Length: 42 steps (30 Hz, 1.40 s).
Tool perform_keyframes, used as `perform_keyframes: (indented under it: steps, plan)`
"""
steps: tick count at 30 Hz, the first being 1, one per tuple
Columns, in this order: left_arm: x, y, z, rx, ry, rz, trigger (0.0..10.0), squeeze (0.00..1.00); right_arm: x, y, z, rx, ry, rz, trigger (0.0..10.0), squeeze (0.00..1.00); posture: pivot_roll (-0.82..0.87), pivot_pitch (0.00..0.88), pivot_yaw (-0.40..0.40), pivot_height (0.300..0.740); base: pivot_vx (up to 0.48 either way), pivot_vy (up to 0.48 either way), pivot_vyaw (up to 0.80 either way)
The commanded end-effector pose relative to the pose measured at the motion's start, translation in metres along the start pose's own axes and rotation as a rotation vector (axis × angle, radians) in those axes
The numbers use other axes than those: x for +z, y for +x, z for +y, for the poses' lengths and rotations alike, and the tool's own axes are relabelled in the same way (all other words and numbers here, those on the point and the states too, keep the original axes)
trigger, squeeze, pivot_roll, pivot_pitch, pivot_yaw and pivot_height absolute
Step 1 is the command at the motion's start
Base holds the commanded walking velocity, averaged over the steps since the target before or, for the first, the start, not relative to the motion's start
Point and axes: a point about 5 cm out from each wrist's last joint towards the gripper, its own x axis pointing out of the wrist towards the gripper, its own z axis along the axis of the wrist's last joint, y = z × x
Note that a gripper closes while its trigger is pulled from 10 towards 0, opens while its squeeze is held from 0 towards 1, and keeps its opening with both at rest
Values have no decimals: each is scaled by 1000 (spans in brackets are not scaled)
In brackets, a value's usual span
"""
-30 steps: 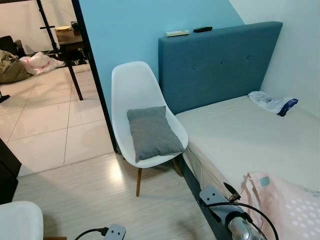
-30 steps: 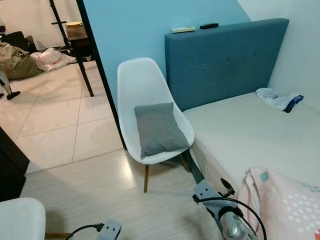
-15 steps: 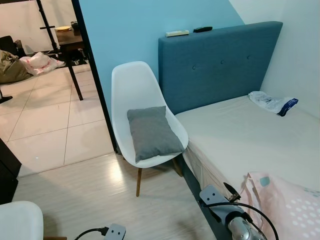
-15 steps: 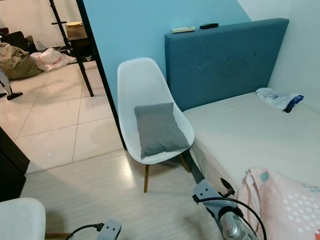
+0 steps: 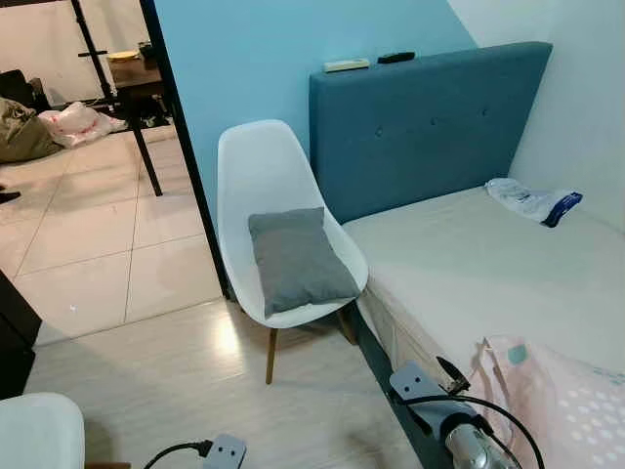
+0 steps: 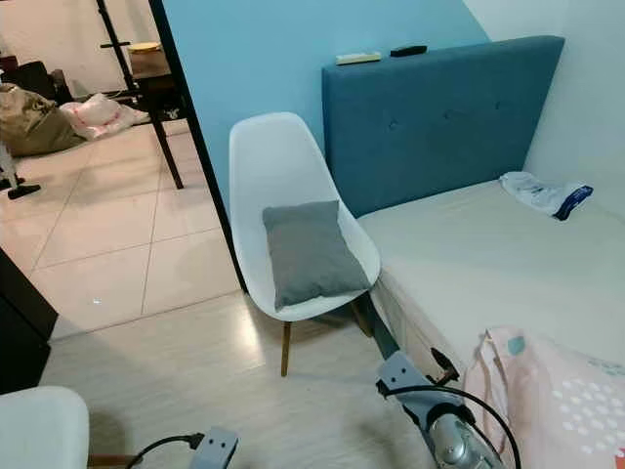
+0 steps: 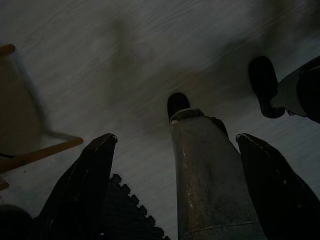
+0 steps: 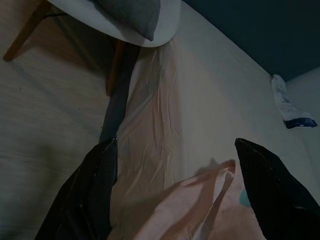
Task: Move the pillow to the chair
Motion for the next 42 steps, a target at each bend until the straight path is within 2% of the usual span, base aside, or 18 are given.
perform_keyframes:
  steps: [1,42]
  plan:
    - [1,0,1,3,10,3,10000,0,0,0,1,-5,19,8,10000,0,-78,0,26,740,0,0,0]
    - [3,0,1,-5,7,-6,10000,0,-1,-2,3,-6,19,2,10000,0,-79,0,31,740,0,0,0]
